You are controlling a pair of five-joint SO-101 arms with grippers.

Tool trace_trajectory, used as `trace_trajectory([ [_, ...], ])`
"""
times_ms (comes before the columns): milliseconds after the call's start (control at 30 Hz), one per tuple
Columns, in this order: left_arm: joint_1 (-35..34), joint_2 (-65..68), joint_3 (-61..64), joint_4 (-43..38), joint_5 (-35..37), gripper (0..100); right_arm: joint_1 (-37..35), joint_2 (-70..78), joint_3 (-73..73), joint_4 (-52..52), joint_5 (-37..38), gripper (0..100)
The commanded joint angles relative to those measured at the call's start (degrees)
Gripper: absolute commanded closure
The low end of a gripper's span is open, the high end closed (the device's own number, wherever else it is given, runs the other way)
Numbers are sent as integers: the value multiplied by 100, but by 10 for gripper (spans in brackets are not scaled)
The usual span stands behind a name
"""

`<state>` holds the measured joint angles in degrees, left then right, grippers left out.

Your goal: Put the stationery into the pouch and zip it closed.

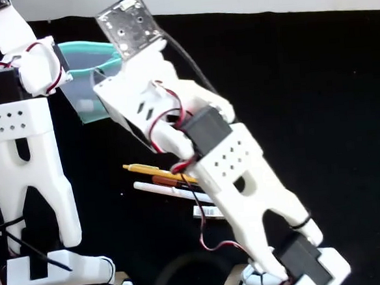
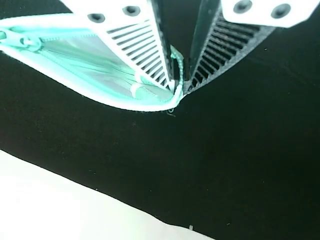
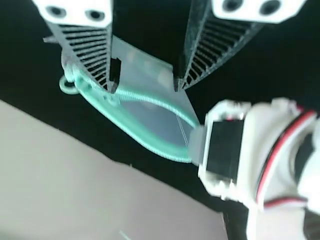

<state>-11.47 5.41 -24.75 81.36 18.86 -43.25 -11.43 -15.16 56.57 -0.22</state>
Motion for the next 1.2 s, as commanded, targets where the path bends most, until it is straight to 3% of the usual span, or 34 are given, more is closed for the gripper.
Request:
trace_trajectory([
  [0,13,259,-4,114,-53,993,84,-374,-31,505,-9,821],
  [233,13,259,22,114,-299,993,66,-13,497,760,-9,821],
  [600,13,259,31,123,-633,993,101,664,1648,-1288,88,821],
  [1033,22,259,22,580,-2312,989,119,787,1648,-1824,387,821],
  [1167,13,259,31,738,-2365,989,198,787,1640,-1956,387,821],
])
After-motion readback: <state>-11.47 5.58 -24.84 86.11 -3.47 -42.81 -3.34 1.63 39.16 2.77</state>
